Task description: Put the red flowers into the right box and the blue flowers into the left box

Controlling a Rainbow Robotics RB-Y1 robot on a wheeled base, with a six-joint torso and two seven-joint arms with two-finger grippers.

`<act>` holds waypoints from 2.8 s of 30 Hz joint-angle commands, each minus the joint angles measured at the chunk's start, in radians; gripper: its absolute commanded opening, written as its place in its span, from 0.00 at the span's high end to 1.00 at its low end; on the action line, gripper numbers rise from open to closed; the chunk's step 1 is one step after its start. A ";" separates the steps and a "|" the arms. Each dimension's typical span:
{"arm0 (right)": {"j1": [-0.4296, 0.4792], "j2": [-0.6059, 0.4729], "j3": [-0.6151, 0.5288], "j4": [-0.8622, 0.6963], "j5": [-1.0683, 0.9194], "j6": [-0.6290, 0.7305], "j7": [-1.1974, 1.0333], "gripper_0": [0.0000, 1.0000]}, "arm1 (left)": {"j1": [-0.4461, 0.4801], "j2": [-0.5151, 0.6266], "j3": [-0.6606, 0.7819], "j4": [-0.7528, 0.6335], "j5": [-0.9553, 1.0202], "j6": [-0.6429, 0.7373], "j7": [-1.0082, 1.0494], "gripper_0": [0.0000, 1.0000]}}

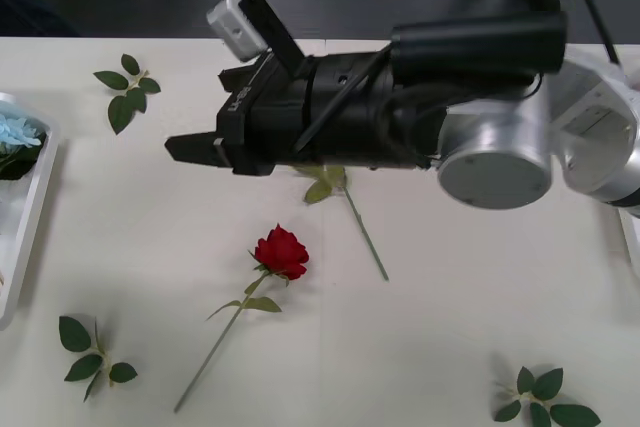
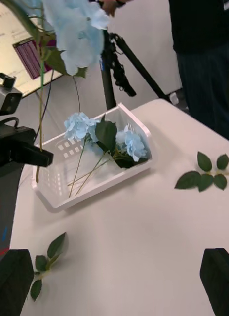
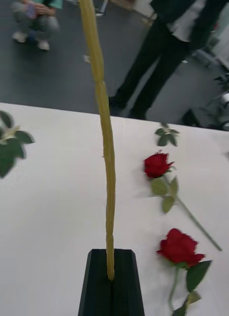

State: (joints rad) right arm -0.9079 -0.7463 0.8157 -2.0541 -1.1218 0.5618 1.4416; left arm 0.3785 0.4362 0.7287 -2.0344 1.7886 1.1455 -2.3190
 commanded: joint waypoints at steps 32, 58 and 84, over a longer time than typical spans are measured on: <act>-0.005 0.344 -0.089 0.239 0.339 0.805 -0.722 0.00 | -0.178 0.116 0.004 0.453 -0.839 -0.260 0.305 1.00; -0.017 0.370 0.031 0.562 0.465 0.760 -0.776 0.00 | -0.148 0.150 -0.023 0.373 -0.690 -0.158 0.311 0.00; -0.017 0.370 0.140 0.747 0.456 0.553 -0.768 0.00 | -0.262 0.157 -0.258 -0.250 -0.722 0.467 0.652 0.00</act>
State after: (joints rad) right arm -0.8875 -0.3915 0.9663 -1.2959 -0.6596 1.1186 0.6883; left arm 0.1702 0.5723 0.4992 -2.2323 1.0881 1.5574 -1.7458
